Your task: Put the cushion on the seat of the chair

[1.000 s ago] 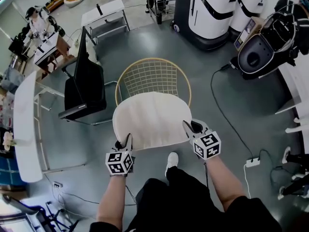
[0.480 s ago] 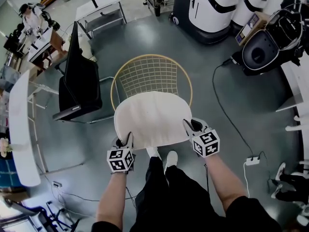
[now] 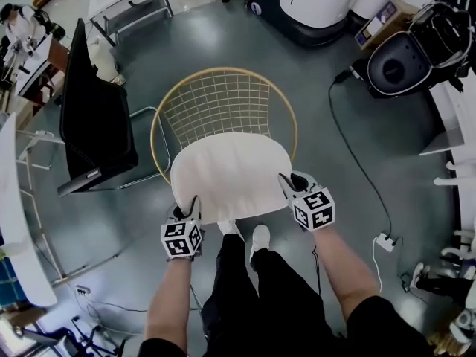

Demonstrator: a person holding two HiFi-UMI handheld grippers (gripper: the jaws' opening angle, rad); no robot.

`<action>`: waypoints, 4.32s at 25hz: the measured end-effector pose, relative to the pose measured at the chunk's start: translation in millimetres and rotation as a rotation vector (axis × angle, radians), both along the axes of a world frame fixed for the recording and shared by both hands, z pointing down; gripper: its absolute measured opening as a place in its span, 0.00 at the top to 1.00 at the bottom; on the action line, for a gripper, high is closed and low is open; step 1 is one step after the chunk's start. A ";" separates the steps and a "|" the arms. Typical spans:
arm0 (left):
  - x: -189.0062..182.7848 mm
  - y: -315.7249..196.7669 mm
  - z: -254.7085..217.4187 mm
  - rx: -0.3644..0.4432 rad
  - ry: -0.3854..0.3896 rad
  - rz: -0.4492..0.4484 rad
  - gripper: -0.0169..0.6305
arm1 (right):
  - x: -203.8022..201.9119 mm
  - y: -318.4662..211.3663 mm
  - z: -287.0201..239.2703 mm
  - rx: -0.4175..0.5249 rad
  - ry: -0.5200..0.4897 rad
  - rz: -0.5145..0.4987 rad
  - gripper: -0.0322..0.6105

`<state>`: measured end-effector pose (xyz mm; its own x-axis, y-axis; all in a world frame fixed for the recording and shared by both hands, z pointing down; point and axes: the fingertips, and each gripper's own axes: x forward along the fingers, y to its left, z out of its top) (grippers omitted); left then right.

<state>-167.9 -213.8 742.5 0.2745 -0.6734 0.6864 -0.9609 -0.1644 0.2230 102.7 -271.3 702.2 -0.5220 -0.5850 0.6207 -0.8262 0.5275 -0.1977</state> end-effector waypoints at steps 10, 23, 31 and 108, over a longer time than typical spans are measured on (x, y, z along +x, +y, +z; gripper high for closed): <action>-18.7 -48.0 104.8 -0.057 0.000 0.014 0.78 | -19.2 -52.4 106.4 -0.055 0.057 0.019 0.85; -16.4 -85.9 178.9 -0.142 -0.057 0.024 0.76 | -15.0 -89.0 191.4 -0.150 0.115 0.065 0.84; -10.3 -100.8 188.5 -0.149 -0.119 0.032 0.69 | -6.2 -103.8 211.8 -0.165 0.144 0.075 0.79; 54.0 115.6 -323.8 0.397 -0.050 0.077 0.95 | -88.2 121.1 -284.2 0.300 -0.105 -0.210 0.93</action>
<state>-113.9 -98.2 418.7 0.3075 -0.8674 0.3911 -0.9504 -0.3004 0.0810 14.4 -150.2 418.0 -0.7015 -0.6060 0.3749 -0.6772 0.7307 -0.0860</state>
